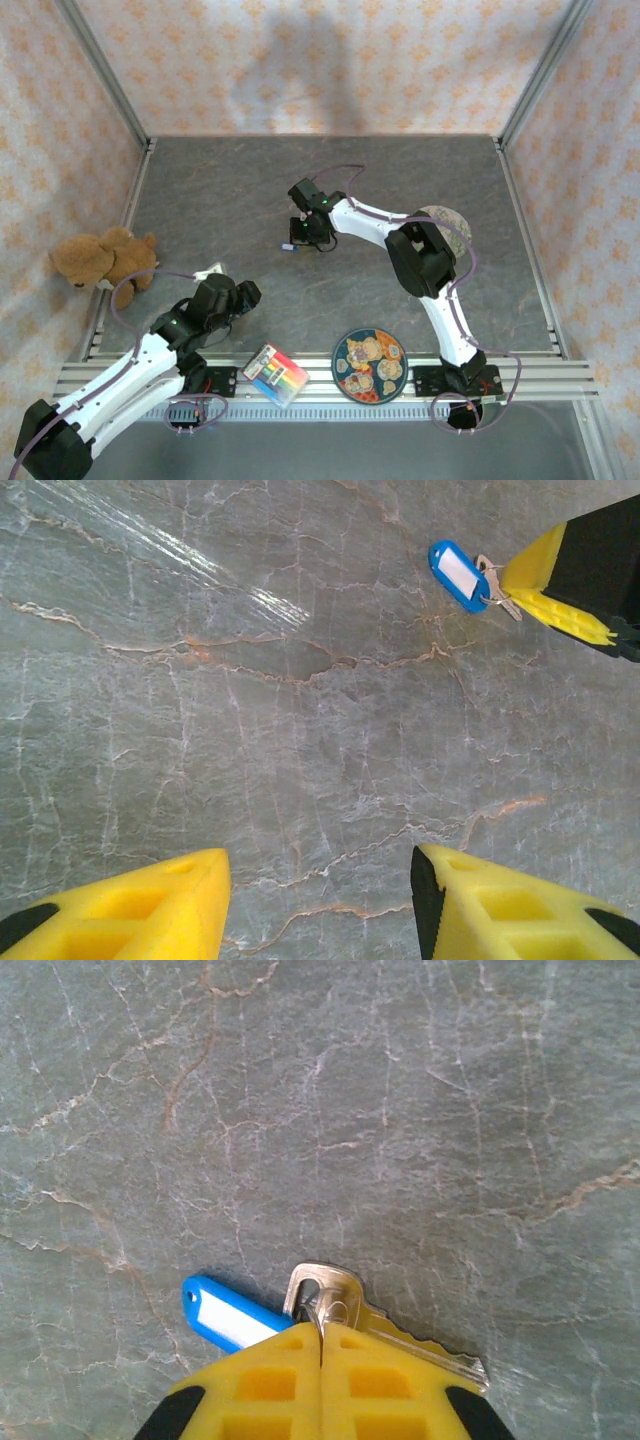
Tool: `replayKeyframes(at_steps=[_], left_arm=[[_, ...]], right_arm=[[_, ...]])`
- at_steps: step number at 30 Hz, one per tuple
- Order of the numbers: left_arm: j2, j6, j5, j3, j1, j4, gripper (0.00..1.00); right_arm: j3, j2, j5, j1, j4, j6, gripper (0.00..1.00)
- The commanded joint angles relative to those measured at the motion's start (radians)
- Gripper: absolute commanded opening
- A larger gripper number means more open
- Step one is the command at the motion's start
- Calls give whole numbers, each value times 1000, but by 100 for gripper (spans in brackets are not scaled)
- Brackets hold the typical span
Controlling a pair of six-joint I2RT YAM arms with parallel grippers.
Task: Remove the keys from the keyring
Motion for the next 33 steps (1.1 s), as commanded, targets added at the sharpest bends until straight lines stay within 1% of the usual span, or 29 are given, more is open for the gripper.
replayKeyframes(at_steps=[1,6,11,15,19,21,24,28,30,33], left_arm=[[-22,16,-29,34,-9,-40,52],[-30,98,-10,125,-9,-39,53],[-18,188,49,218,-9,25,55],[-3,265,98,273,-12,107,54],[18,353,146,306,-25,224,55],[38,391,166,318,-40,289,57],[77,473,170,344,-86,373,59],[152,590,118,393,-188,453,61],[192,660,49,412,-252,487,62],[256,777,-85,441,-350,542,63]], right_arm=[[14,-78,56,8,-61,-16,2],[-44,-241,79,8,-107,-44,2],[-83,-428,102,8,-190,-78,2],[-79,-548,113,8,-262,-96,2],[-73,-651,111,8,-315,-104,2],[-69,-693,107,8,-329,-102,2],[-76,-750,103,7,-331,-91,2],[-87,-807,99,8,-322,-74,3],[-93,-829,92,8,-313,-64,3],[-98,-854,76,8,-304,-53,3]])
